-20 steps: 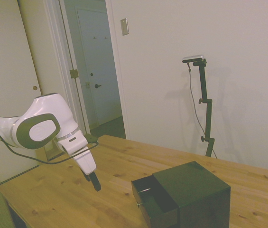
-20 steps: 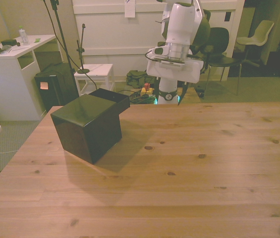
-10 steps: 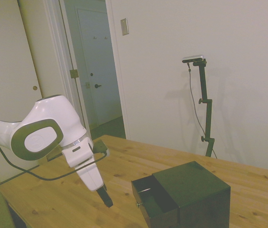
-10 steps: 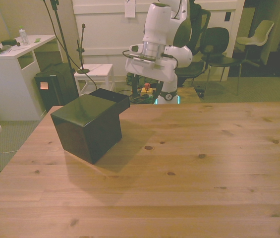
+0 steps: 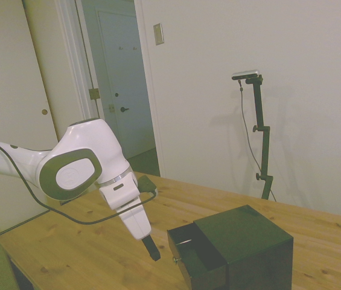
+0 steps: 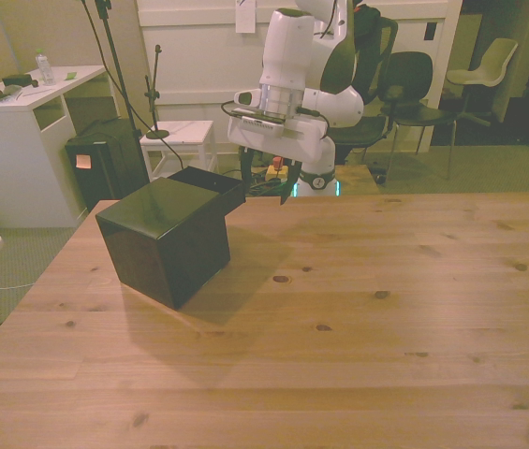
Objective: Close the top drawer
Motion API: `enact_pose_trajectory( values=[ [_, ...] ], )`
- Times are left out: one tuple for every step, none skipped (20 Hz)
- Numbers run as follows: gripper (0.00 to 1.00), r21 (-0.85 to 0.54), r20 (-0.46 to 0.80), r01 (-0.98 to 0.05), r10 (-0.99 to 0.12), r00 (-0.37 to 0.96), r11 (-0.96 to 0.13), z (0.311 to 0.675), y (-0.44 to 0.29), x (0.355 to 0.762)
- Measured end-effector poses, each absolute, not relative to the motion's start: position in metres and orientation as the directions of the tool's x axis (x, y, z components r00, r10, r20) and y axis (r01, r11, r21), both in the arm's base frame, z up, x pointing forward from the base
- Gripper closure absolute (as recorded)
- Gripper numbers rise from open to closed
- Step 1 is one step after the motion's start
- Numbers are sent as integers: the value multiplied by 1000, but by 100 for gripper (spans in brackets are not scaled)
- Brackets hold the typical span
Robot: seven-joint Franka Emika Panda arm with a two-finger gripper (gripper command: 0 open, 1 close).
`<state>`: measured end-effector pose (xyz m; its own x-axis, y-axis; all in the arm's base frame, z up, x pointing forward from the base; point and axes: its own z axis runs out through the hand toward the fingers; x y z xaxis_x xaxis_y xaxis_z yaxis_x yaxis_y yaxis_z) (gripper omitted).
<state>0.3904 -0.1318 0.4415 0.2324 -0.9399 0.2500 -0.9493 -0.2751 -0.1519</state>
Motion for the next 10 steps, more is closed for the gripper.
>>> enact_pose_trajectory(
  values=[
    [100, -152, 250, -948, -939, 235, -278, 441, -131, 391],
    [100, -152, 250, -948, -939, 237, -280, 442, -130, 391],
    [100, -154, 251, -948, -938, 237, -280, 443, -130, 392],
    [100, -157, 253, -947, -938, 236, -280, 444, -130, 393],
    [100, -157, 252, -947, -939, 234, -279, 444, -131, 392],
    [100, -157, 252, -948, -939, 233, -277, 444, -132, 392],
    [100, -158, 251, -948, -940, 232, -276, 444, -132, 392],
    [100, -157, 250, -949, -940, 231, -274, 444, -132, 391],
    [100, -156, 250, -949, -941, 230, -273, 443, -133, 390],
    [100, -156, 249, -949, -941, 229, -272, 443, -133, 389]
  ],
)
